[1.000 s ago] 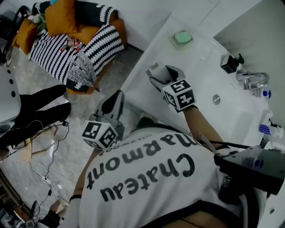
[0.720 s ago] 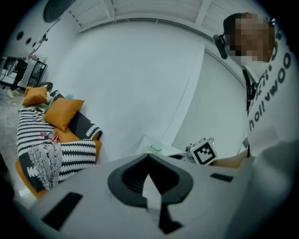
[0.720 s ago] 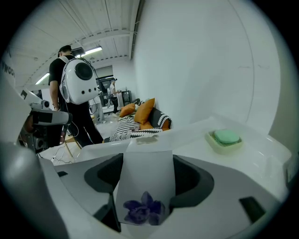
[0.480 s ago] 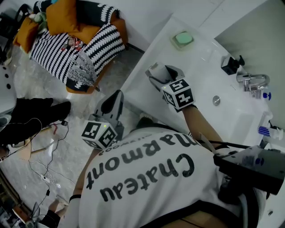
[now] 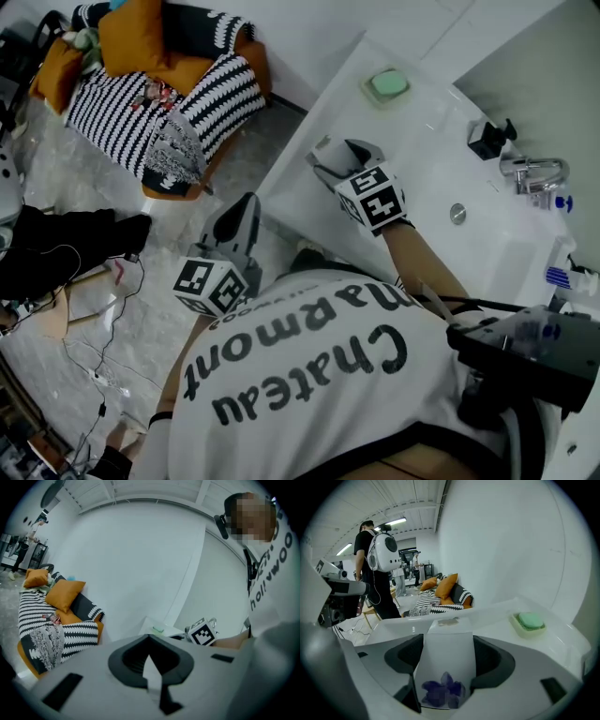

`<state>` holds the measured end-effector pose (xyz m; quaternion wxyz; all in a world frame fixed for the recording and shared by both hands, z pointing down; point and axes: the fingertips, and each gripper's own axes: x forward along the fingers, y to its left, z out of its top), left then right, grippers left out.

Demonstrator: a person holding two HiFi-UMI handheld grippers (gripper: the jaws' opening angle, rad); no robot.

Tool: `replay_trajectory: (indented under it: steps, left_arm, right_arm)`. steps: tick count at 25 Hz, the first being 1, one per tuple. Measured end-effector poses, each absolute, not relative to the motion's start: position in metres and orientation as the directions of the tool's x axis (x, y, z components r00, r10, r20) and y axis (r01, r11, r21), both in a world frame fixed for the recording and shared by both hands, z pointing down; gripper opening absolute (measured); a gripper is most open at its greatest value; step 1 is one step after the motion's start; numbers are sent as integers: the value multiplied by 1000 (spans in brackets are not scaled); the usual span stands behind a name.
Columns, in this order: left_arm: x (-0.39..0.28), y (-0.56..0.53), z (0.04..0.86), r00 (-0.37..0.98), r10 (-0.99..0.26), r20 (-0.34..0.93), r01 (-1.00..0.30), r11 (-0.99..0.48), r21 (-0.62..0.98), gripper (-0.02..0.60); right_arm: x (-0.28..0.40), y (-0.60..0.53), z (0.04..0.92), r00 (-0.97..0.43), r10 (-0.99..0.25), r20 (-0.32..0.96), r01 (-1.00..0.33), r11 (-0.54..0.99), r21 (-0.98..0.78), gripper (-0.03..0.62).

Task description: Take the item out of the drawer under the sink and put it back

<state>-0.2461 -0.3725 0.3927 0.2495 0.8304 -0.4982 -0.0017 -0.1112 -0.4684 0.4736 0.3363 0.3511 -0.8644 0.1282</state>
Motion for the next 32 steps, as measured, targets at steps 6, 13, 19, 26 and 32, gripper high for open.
replay_trajectory:
  steps: [6,13,19,26,32]
  left_arm:
    - [-247,-372,396,495,-832,249,-829,-368,421,8]
    - [-254,-370,396,486,-837,252,-833,-357,422,8]
    - [-251,-369,398,485,-834,262,-837,-356,417,8]
    - [-249,-368,400,489,-829,273,-836,-356,417,8]
    - [-244,-371,404,490,-821,293,-839,-352,416,8]
  right_arm:
    - [-114,-471,479,-515,-516,684,-679,733,42,333]
    - [-119,-470,480,-522,-498,693,-665,746,36,334]
    - [-123,-467,483,-549,-442,709,-632,775,-6,334]
    - [-127,-463,484,-564,-435,702,-612,791,-2,334]
    - [-129,-463,491,-575,-429,697,-618,786,-25,339]
